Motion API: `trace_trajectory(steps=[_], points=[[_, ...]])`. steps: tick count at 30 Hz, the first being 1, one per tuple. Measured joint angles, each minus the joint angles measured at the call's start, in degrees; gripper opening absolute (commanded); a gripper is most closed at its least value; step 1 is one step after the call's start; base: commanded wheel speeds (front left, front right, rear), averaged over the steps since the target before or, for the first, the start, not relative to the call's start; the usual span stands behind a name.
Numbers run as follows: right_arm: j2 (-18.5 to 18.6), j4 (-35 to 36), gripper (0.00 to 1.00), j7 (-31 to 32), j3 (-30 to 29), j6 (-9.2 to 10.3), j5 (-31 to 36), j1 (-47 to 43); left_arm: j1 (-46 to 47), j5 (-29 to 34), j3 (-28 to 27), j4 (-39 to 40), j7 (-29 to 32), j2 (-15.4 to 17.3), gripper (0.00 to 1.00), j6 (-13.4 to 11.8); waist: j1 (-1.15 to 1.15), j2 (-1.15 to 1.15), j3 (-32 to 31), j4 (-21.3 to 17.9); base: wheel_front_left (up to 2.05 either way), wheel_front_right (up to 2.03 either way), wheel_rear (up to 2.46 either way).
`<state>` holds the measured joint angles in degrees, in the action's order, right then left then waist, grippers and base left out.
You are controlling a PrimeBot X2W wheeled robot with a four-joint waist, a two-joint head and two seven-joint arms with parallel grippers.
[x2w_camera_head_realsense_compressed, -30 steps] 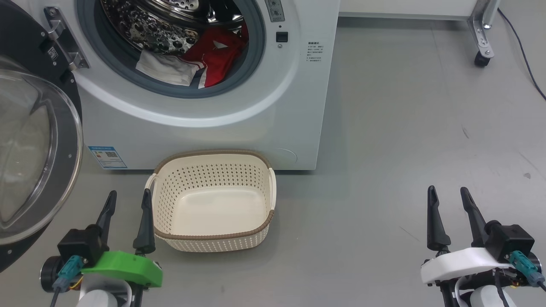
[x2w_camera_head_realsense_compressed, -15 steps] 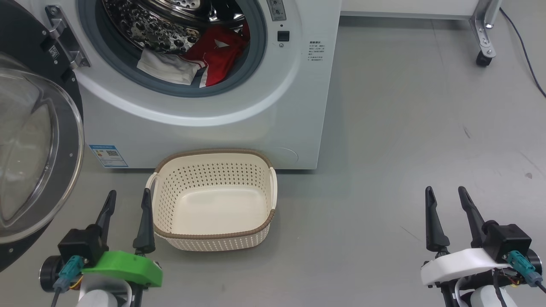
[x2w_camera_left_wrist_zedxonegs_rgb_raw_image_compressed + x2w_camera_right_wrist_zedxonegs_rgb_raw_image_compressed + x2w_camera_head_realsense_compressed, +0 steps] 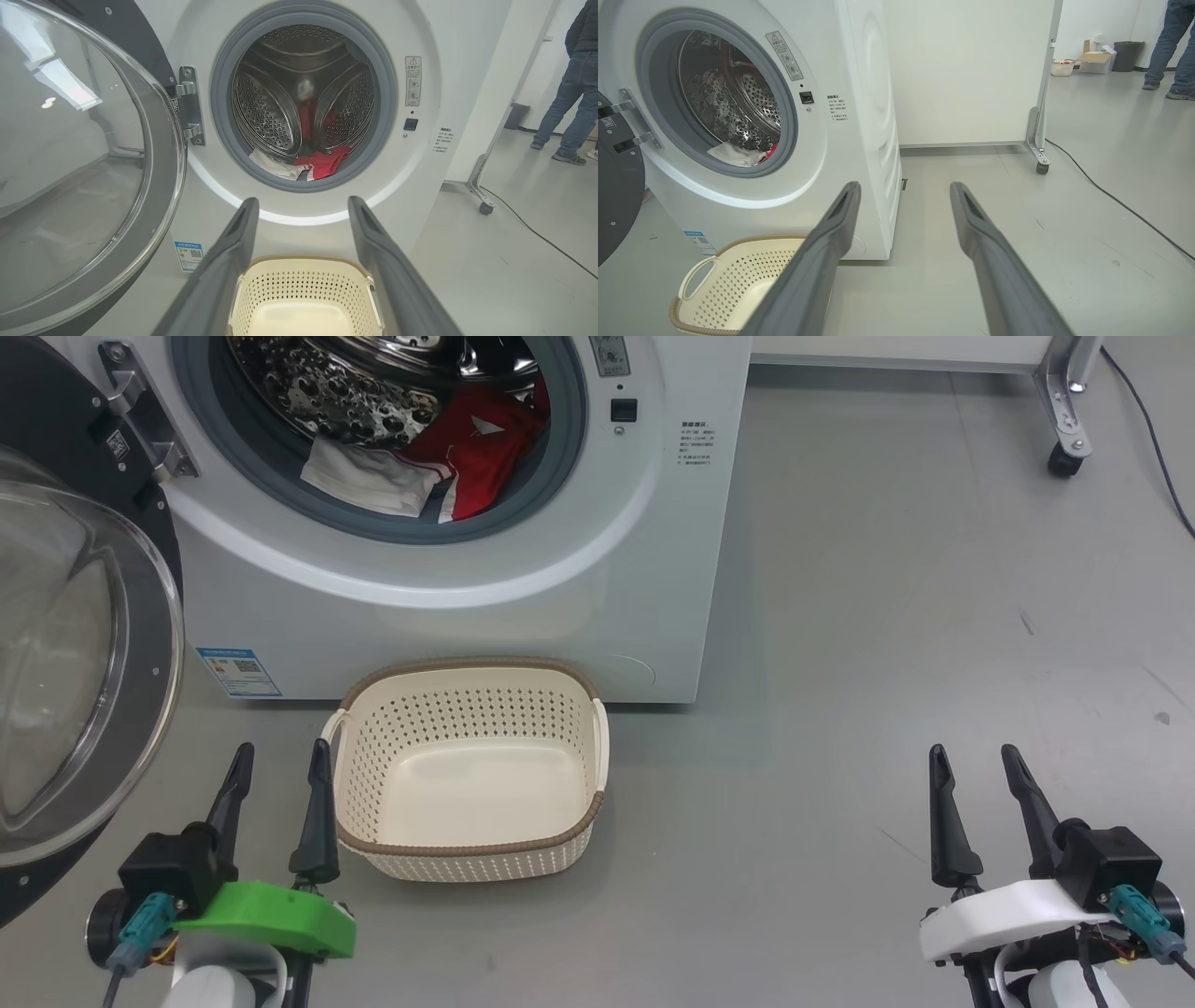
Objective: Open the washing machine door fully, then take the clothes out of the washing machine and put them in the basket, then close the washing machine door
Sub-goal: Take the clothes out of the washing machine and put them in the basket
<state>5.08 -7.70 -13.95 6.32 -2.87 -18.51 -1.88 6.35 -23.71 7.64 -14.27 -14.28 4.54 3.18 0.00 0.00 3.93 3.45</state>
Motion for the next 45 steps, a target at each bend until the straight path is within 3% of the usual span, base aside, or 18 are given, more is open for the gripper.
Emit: trace_trajectory(steps=[45], points=[[-0.16, -0.40, 1.00, -0.01, -0.03, 0.02, 0.00, 0.00, -0.58, 1.05, -0.43, 1.14, -0.01, -0.23, 1.00, -0.44, 0.00, 0.00, -0.05, 0.53, 0.73, -0.78, 0.05]])
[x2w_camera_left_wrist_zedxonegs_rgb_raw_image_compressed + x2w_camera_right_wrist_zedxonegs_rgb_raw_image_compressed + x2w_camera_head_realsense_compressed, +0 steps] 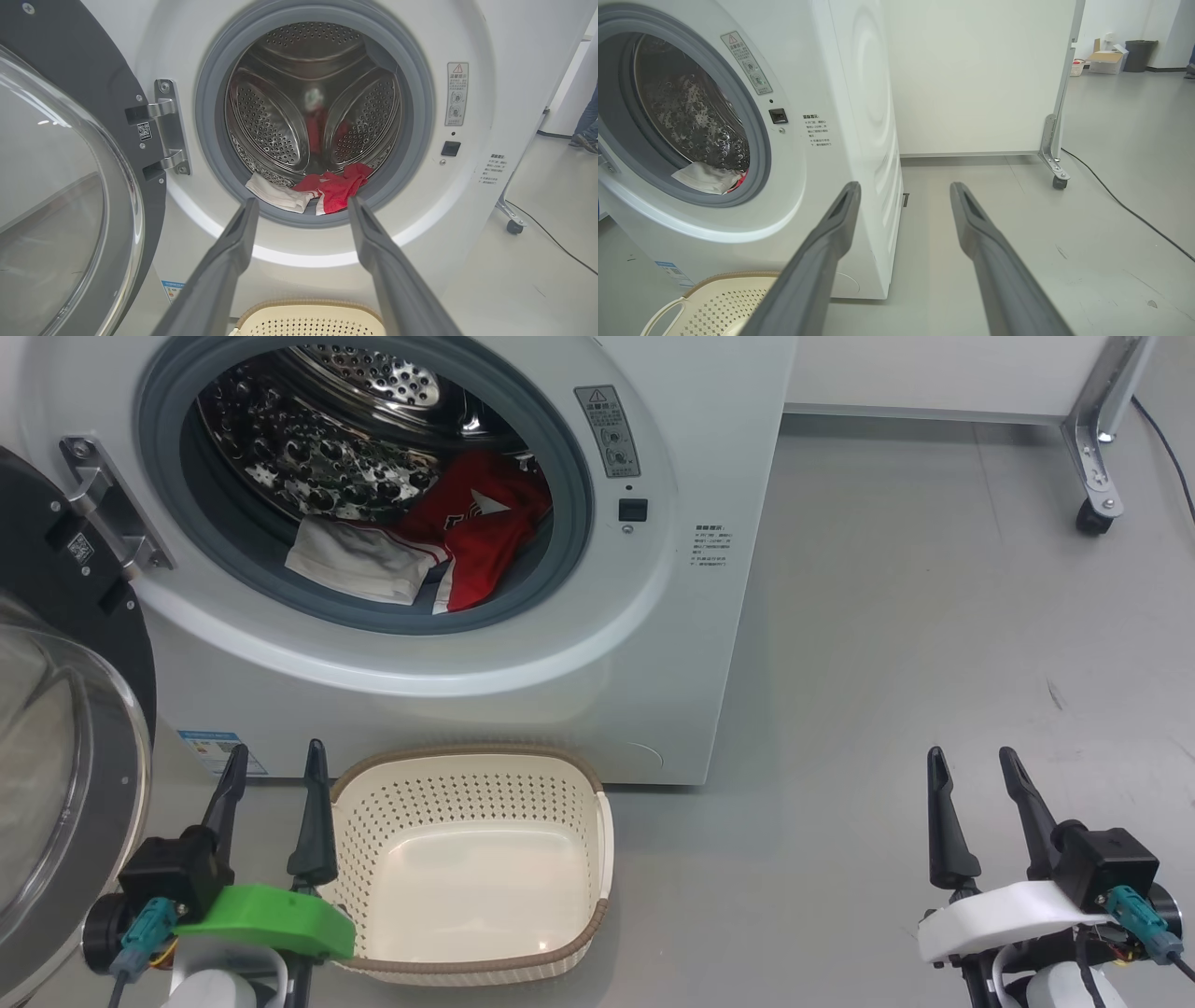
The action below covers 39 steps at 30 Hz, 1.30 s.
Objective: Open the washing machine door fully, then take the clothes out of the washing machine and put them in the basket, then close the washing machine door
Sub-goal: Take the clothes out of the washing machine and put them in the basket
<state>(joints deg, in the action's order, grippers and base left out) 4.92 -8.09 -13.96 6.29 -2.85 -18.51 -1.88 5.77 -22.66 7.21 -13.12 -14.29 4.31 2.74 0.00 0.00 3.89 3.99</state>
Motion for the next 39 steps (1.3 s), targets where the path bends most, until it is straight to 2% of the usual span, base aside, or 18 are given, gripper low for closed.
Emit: trace_trajectory(steps=[30, 39], points=[[-0.34, -0.25, 1.00, -0.04, 0.04, -0.01, -0.01, 0.01, -0.24, 0.69, 0.41, -0.76, 0.00, -0.01, 1.00, 0.00, 0.00, 0.00, 0.30, -0.20, 0.01, -0.01, 0.00], [-0.40, 0.99, 1.00, -0.05, 1.35, -0.03, 0.01, 0.02, -0.23, 0.89, -0.05, 0.85, 0.10, 0.69, 1.00, -0.01, 0.00, 0.00, 3.03, -0.74, 0.00, 0.00, 0.00]])
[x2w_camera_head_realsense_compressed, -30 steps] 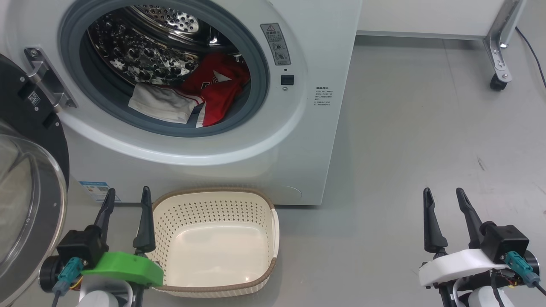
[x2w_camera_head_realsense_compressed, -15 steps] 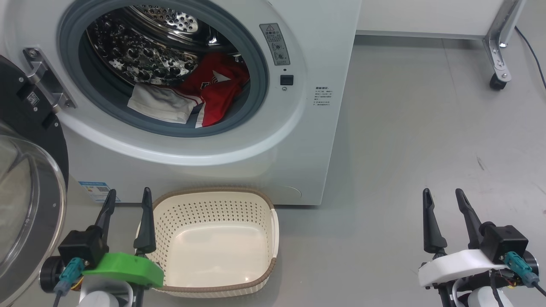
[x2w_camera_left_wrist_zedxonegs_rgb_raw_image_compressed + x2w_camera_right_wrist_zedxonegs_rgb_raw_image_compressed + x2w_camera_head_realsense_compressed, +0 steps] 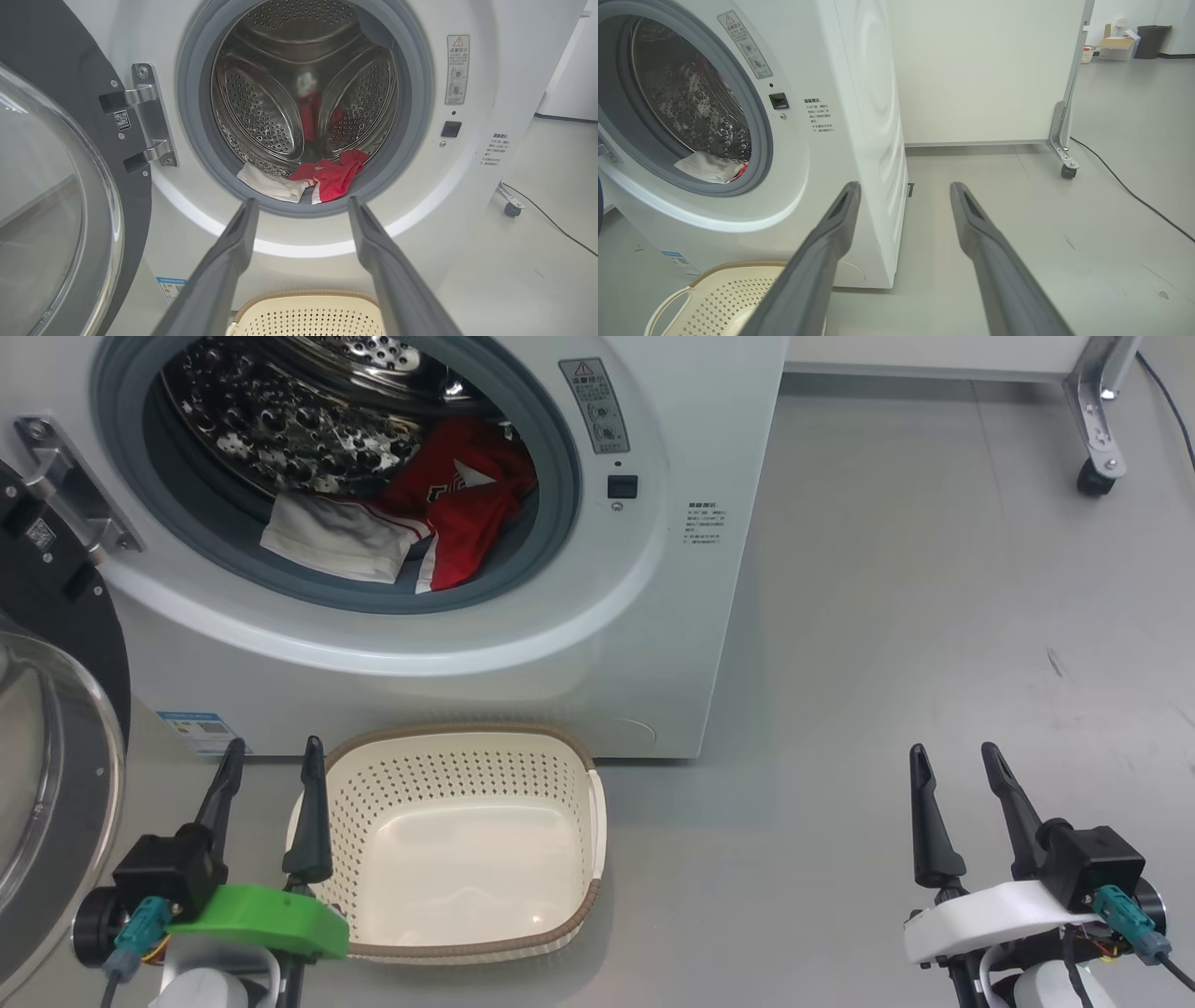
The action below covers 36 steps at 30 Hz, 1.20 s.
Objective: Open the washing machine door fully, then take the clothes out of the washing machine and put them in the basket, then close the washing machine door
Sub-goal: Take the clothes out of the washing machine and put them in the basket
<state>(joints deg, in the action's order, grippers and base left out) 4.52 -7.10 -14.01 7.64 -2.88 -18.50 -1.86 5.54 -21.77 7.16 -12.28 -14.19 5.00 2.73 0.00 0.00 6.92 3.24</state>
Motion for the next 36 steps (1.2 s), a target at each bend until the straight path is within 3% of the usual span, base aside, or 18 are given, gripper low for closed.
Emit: trace_trajectory(steps=[14, 25, 36], points=[[-0.38, 1.90, 1.00, 0.02, 1.23, 0.01, 0.52, 0.67, 6.75, -2.31, -3.74, 2.04, 5.55, 2.80, 1.00, -0.19, 0.00, 0.00, 8.53, -3.21, 0.00, 0.00, 0.00], [-0.96, 3.46, 1.00, 0.02, 2.77, 0.01, 0.56, 4.46, 19.96, -8.65, -8.42, 1.72, 15.63, 6.37, 1.00, -0.22, 0.00, 0.00, 16.80, -8.33, 0.00, 0.00, 0.00], [-1.29, 3.38, 1.00, 0.01, 4.82, 0.00, 0.56, 8.60, 32.57, -10.43, -10.03, -4.50, 24.54, 9.83, 1.00, -1.92, 0.00, 0.00, 23.90, -14.58, 0.00, 0.00, 0.00]])
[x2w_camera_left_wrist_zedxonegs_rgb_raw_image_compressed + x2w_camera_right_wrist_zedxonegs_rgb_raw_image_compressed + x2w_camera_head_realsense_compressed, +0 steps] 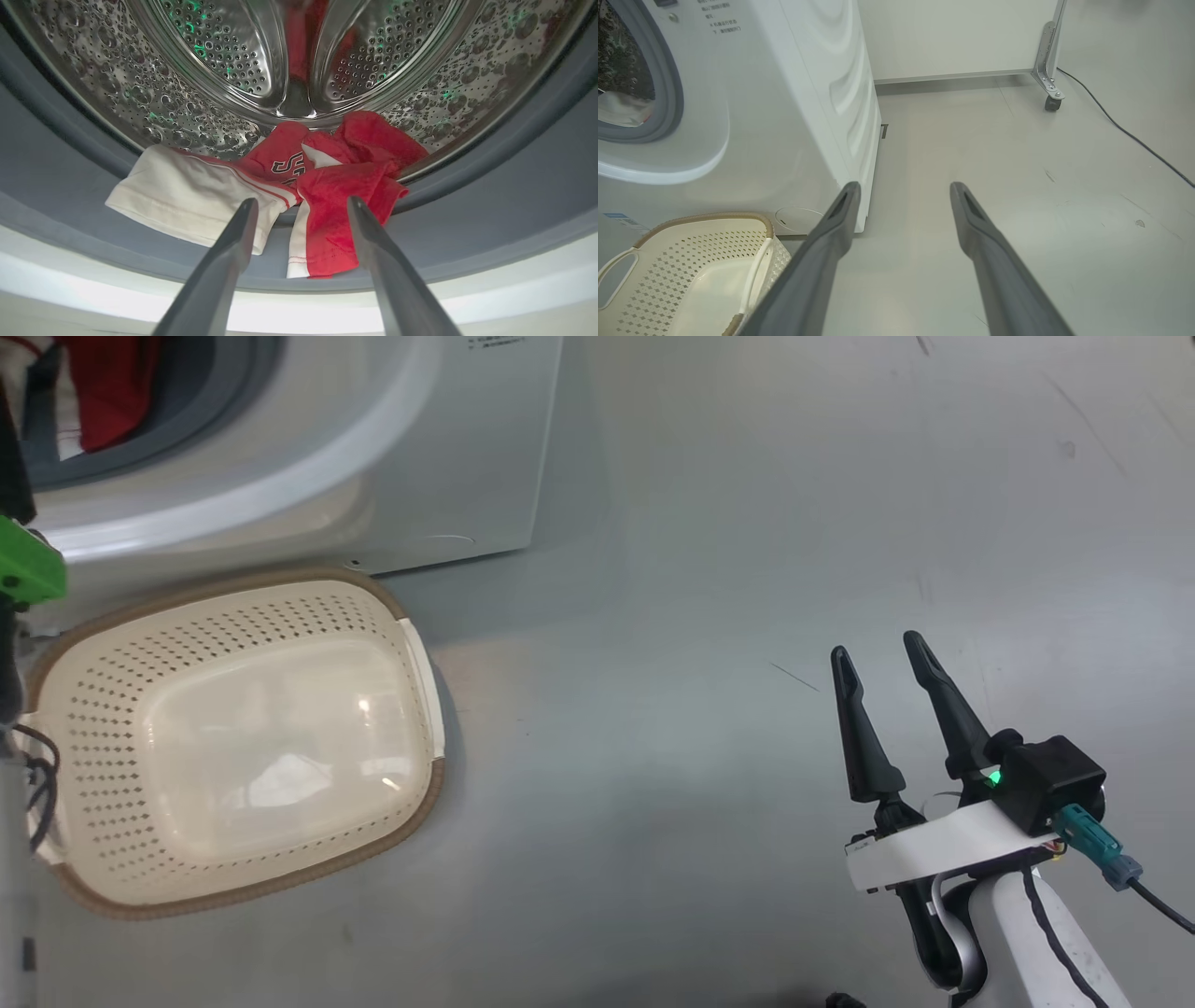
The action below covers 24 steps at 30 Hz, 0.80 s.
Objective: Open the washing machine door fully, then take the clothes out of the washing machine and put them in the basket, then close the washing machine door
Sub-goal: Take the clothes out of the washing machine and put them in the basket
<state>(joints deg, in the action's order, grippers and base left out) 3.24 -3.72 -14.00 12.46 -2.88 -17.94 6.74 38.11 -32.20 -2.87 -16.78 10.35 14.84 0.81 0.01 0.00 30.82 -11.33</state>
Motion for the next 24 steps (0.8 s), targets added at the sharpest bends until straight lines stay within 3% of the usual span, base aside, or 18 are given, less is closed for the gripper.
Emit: trace_trajectory(steps=[13, 24], points=[[-0.49, -0.46, 1.00, -0.01, 1.71, 0.00, 0.00, 2.29, 8.47, -0.03, -0.21, -7.82, 6.09, 3.37, 1.00, -0.59, 0.00, 0.00, 4.81, -6.67, 0.00, 0.00, 0.00], [-0.74, -0.45, 1.00, -0.01, 2.11, 0.07, -0.10, 2.84, 13.74, 1.57, 1.02, -14.05, 8.86, 4.78, 1.00, -1.22, 0.00, 0.00, 6.66, -9.39, 0.00, 0.00, 0.00]])
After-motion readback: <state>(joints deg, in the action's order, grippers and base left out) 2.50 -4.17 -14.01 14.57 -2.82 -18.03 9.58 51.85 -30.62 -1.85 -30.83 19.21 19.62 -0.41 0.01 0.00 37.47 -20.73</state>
